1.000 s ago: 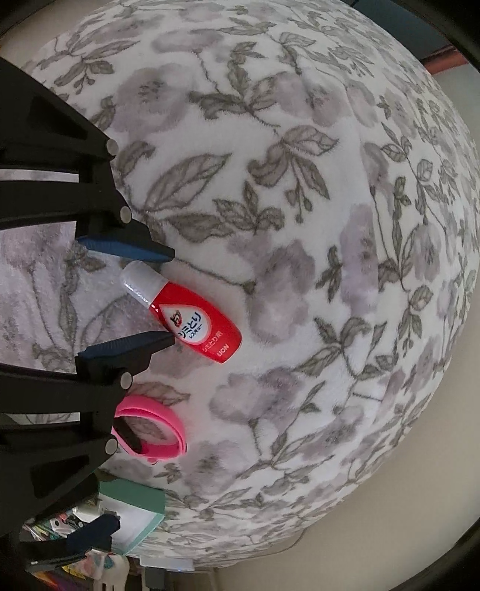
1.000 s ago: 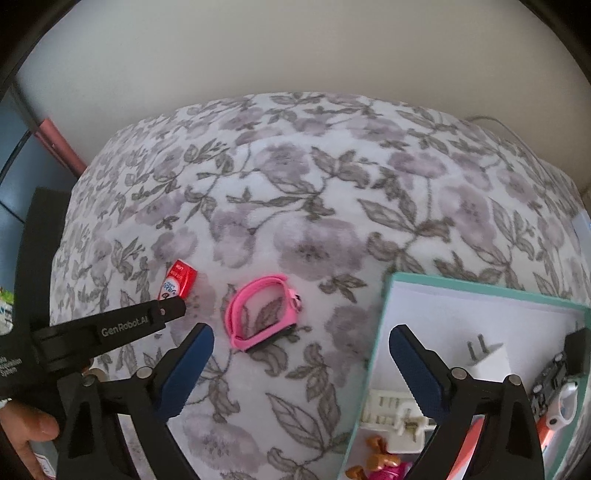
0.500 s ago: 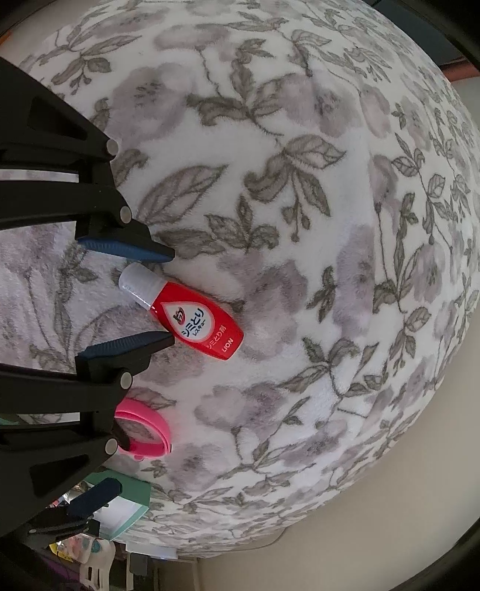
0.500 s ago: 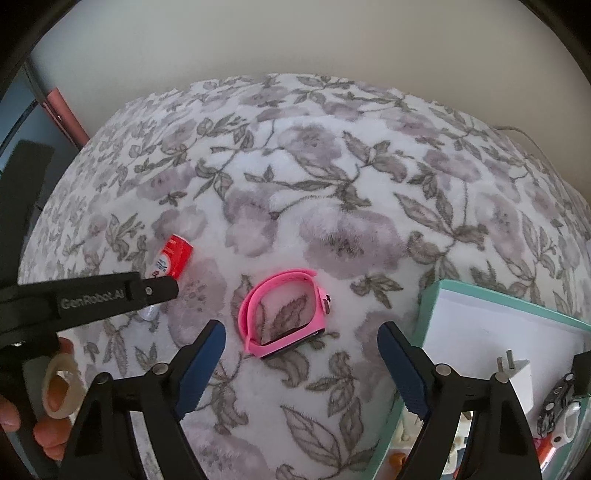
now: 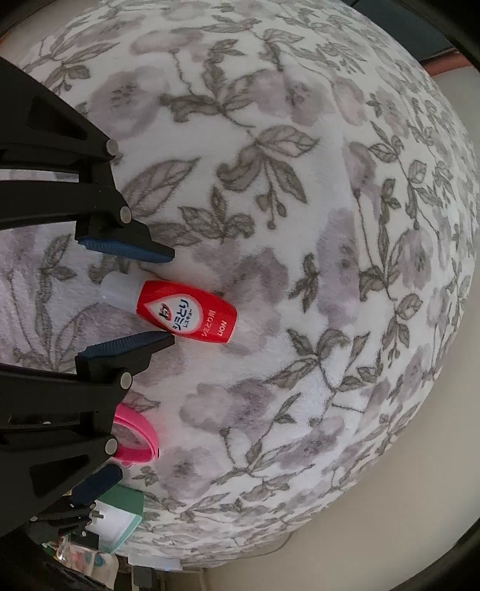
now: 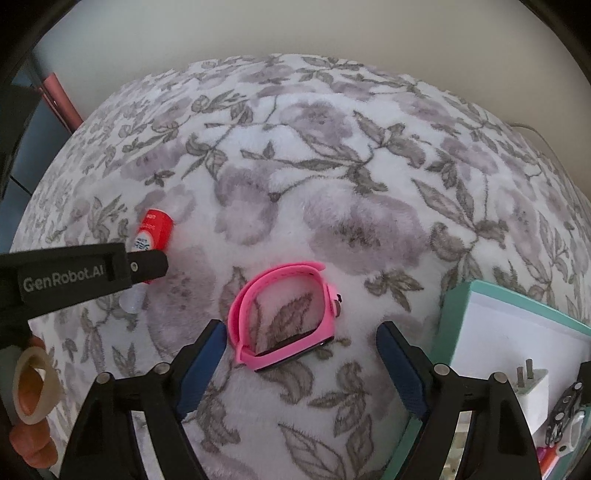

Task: Organize rigid objects
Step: 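Grasp the red bottle with the left gripper while the right grasps the pink watch band, then carry the red bottle and pink watch band into the tray and open both grippers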

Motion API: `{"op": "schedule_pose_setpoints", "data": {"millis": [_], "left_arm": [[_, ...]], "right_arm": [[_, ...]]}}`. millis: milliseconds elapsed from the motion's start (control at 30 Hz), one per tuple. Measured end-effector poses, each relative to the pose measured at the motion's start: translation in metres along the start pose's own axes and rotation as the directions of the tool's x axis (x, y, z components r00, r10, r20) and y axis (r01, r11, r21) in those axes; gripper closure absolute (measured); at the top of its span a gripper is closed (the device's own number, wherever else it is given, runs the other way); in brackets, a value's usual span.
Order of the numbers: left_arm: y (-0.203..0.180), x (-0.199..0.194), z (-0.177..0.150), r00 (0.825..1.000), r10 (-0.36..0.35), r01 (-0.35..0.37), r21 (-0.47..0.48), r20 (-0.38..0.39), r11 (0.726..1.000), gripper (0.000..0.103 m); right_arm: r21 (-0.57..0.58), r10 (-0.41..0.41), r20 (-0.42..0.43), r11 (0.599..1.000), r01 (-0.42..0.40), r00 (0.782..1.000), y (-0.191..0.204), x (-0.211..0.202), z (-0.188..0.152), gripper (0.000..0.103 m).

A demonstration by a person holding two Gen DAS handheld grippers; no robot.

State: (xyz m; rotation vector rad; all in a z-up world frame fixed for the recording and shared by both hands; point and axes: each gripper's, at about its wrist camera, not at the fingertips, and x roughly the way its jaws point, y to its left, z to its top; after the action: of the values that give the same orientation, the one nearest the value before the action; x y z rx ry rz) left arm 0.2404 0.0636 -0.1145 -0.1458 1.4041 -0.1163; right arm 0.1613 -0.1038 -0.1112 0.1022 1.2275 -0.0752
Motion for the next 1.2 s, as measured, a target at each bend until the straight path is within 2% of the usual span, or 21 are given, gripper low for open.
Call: {"op": "schedule_pose_setpoints", "data": {"millis": [233, 300, 333, 467, 700, 933, 1200], "left_arm": [[-0.018, 0.012, 0.004, 0.999, 0.028, -0.028, 0.018, 0.017, 0.999, 0.063], [-0.021, 0.013, 0.004, 0.999, 0.046, -0.047, 0.027, 0.022, 0.999, 0.073], [-0.022, 0.013, 0.004, 0.998, 0.055, -0.056, 0.032, 0.025, 0.998, 0.075], [-0.026, 0.014, 0.003, 0.998, 0.061, -0.062, 0.037, 0.027, 0.997, 0.075], [-0.029, 0.009, -0.004, 0.997, 0.074, -0.075, 0.053, 0.029, 0.996, 0.075], [-0.035, 0.000, -0.009, 0.998, 0.055, -0.056, 0.051, 0.028, 0.997, 0.075], [-0.050, -0.031, -0.018, 0.996, 0.046, -0.051, 0.068, 0.079, 0.996, 0.075]], "right_arm": [[-0.013, -0.029, 0.008, 0.999, 0.029, 1.000, 0.002, 0.005, 0.001, 0.020], [-0.016, -0.029, 0.013, 0.999, 0.030, 0.999, 0.002, 0.005, 0.001, 0.025], [-0.020, -0.028, 0.015, 0.999, 0.029, 0.999, 0.003, 0.005, 0.001, 0.026], [-0.023, -0.008, 0.026, 1.000, 0.009, 1.000, 0.009, 0.004, 0.000, 0.044], [-0.020, 0.000, 0.026, 1.000, 0.001, 1.000, 0.005, -0.003, 0.000, 0.045], [0.001, 0.017, 0.032, 1.000, -0.017, 0.999, -0.002, -0.012, -0.002, 0.045], [0.020, 0.024, 0.066, 0.999, -0.025, 0.998, -0.010, -0.035, -0.005, 0.045]]}}
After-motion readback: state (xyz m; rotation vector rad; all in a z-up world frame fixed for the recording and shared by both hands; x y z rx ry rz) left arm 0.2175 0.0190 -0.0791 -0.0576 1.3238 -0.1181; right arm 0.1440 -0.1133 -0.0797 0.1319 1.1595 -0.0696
